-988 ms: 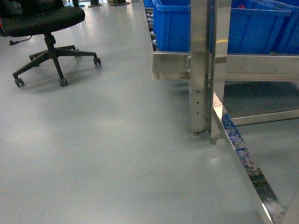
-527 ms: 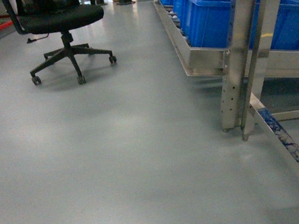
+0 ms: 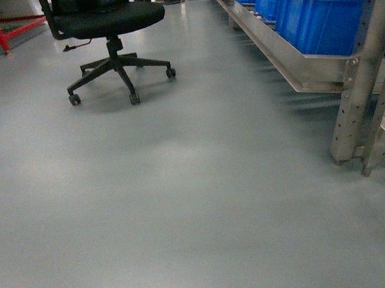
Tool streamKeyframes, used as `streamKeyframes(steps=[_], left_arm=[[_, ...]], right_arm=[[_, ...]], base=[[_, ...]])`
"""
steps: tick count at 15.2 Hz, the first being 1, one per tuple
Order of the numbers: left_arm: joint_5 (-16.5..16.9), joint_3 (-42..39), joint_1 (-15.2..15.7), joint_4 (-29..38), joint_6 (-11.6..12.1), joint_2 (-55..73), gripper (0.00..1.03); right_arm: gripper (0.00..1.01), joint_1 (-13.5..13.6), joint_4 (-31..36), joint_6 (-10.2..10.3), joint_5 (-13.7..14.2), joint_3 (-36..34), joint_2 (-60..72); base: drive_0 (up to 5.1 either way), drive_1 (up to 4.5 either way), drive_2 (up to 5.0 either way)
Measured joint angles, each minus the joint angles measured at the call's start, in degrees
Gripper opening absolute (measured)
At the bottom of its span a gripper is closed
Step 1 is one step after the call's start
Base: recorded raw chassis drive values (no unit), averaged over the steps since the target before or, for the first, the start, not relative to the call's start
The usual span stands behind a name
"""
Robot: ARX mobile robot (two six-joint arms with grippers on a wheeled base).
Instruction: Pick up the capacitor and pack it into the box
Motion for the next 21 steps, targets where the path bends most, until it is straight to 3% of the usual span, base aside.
streamKeyframes(steps=[21], left_arm=[[0.02,0.00,0.00,0.20,-0.02,0.00,0.44]], right_arm=[[0.98,0.00,-0.07,0.00,0.07,0.00,0.00]], base=[[-5.0,2.45,2.4]])
